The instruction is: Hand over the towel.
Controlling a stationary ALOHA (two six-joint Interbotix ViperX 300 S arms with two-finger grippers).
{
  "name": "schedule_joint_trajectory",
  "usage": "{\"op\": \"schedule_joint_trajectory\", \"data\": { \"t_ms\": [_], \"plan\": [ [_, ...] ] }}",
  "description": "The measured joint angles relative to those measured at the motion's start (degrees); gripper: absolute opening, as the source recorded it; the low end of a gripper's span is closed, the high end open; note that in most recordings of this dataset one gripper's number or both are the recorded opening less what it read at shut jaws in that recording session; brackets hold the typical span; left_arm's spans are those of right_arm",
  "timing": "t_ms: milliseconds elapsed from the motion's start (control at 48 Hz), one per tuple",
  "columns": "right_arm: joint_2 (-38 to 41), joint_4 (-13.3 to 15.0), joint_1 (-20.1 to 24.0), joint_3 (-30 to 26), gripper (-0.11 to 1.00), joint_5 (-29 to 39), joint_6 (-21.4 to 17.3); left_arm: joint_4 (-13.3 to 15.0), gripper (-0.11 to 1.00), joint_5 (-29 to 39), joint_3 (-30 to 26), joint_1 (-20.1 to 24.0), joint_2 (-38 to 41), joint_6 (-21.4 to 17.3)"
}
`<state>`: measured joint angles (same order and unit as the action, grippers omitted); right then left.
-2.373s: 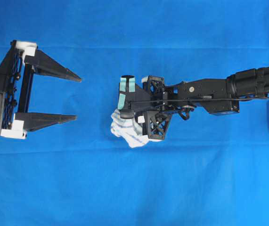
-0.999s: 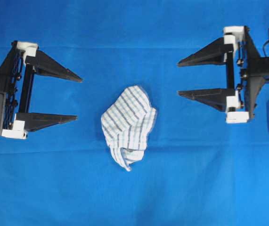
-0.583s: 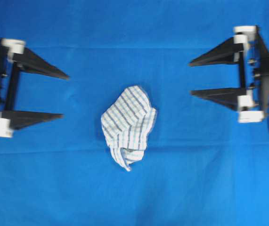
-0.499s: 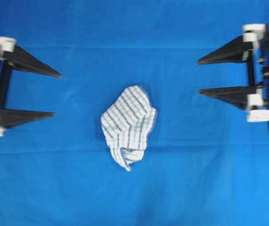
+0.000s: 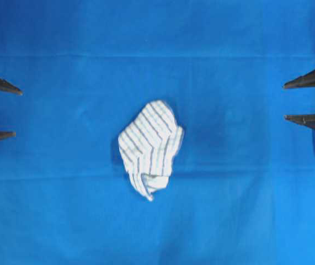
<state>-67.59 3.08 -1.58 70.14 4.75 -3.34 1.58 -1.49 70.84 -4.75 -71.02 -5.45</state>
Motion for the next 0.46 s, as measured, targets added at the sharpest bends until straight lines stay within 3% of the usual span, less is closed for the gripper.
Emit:
{"op": "schedule_joint_trajectory", "data": {
  "t_ms": [187, 458],
  "plan": [
    [-0.88, 0.0, 0.0, 5.36, 0.69, -3.6, -0.18, 0.0, 0.92, -0.09, 5.89, 0.09, -4.57, 0.0],
    [1.23, -0.18, 0.0, 6.33, 0.69, -6.77, -0.18, 0.0, 0.92, -0.09, 7.12, 0.09, -5.27, 0.0]
  ]
}}
